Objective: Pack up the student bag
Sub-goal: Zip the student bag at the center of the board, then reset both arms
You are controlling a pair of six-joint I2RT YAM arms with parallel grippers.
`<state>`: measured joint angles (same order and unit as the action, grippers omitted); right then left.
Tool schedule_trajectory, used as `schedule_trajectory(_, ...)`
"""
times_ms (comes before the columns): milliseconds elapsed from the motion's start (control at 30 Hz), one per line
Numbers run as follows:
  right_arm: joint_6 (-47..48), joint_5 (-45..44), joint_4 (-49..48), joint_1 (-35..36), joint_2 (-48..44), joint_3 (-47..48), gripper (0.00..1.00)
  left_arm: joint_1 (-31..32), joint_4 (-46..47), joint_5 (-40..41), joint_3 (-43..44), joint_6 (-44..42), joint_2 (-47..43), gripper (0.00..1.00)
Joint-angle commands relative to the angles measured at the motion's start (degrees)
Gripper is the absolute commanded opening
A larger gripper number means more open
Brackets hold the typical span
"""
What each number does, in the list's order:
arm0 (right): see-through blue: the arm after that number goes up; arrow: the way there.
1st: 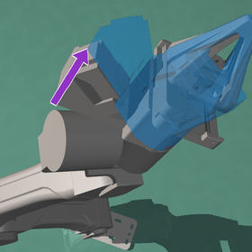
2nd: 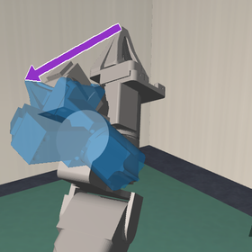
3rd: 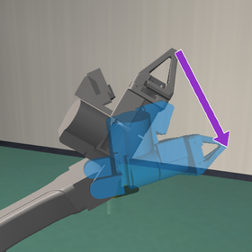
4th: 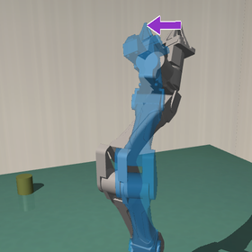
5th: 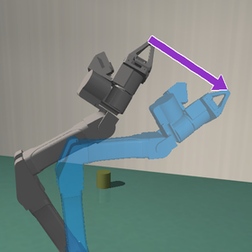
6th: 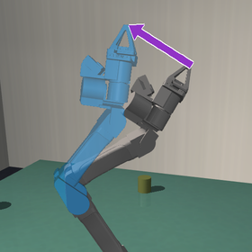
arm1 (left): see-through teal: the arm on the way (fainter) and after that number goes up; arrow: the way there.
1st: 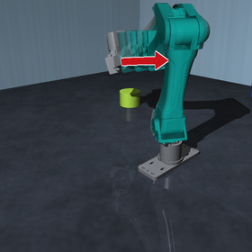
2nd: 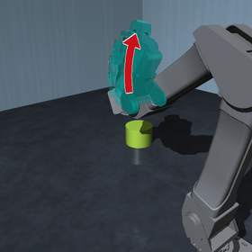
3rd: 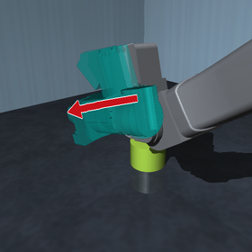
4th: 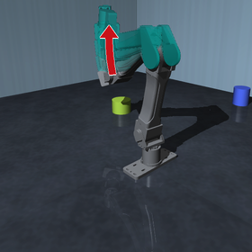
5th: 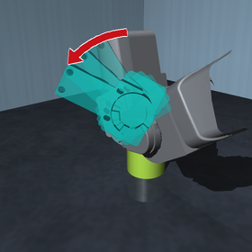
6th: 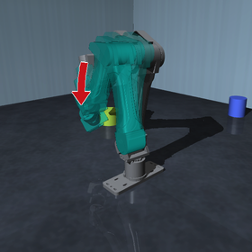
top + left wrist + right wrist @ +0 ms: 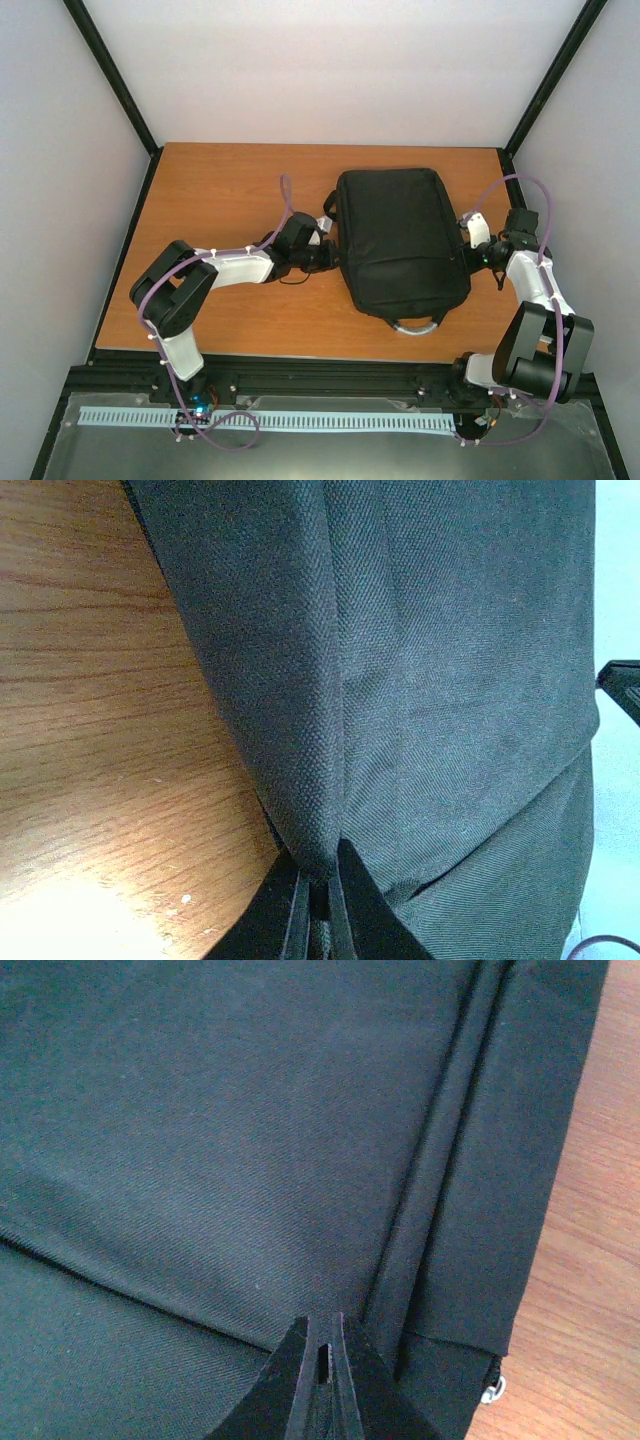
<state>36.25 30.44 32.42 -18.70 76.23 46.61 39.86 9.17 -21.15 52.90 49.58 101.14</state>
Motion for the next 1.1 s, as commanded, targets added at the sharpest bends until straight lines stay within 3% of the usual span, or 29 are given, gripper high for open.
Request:
schedule_trajectory(0, 3.7, 2.8, 1.6, -1.9, -1.2, 1.6, 0.03, -2.4, -4.8, 4.2, 0.8, -3.1, -0.6, 0.01)
schedule_trajectory(67, 3.5, 5.2, 3.2, -1.8, -1.9, 2.3, 0.06, -2.4, -6.7, 4.0, 2.1, -4.2, -0.9, 0.04)
schedule_trajectory(100, 3.5, 6.4, 4.4, -1.6, -1.6, 2.9, 0.14, -2.3, -7.4, 3.7, 2.8, -4.8, -1.0, 0.12)
schedule_trajectory(167, 4.0, 8.5, 6.8, -1.6, -0.6, 4.1, 0.30, -2.4, -9.2, 2.9, 4.4, -5.8, -1.0, 0.38)
schedule_trajectory(233, 4.2, 9.0, 8.1, -1.6, 0.2, 4.9, 0.37, -2.4, -11.2, 3.0, 5.6, -6.5, -1.5, 0.57)
schedule_trajectory(300, 5.4, 9.7, 10.3, -1.7, 0.4, 5.8, 0.40, -2.4, -13.4, 3.8, 6.5, -7.7, -2.7, 0.65)
schedule_trajectory(400, 6.1, 11.3, 12.8, -1.8, -1.8, 7.1, 0.43, -2.4, -18.2, 5.7, 8.5, -10.8, -5.0, 0.67)
schedule_trajectory(633, 1.2, 10.4, 13.5, -1.8, -8.8, 13.9, 0.59, -2.4, -33.2, 12.6, 16.8, -18.4, -10.3, 0.75)
schedule_trajectory(667, -0.1, 10.1, 13.0, -1.8, -9.3, 14.8, 0.65, -2.4, -35.5, 14.2, 18.3, -19.5, -11.0, 0.76)
schedule_trajectory(700, -1.7, 10.0, 11.9, -1.9, -9.9, 15.4, 0.77, -2.4, -38.0, 15.7, 19.6, -20.4, -11.8, 0.78)
schedule_trajectory(733, -3.6, 9.7, 10.1, -1.9, -10.6, 15.4, 0.96, -2.4, -40.5, 17.4, 21.0, -21.3, -12.5, 0.78)
schedule_trajectory(767, -6.3, 8.9, 7.3, -1.9, -11.1, 14.8, 0.99, -2.4, -42.9, 19.0, 22.5, -22.0, -13.3, 0.79)
schedule_trajectory(833, -13.9, 5.9, 1.9, -1.9, -11.7, 13.3, 1.00, -2.4, -47.5, 22.2, 25.9, -23.4, -14.8, 0.82)
schedule_trajectory(1000, -18.9, 8.7, 2.8, -1.9, -9.7, 17.8, 1.00, -2.4, -55.8, 31.6, 29.9, -27.3, -18.2, 0.99)
schedule_trajectory(1067, -21.4, 8.0, 0.7, -1.9, -10.5, 19.0, 1.00, -2.3, -58.1, 36.6, 30.8, -28.2, -19.2, 1.00)
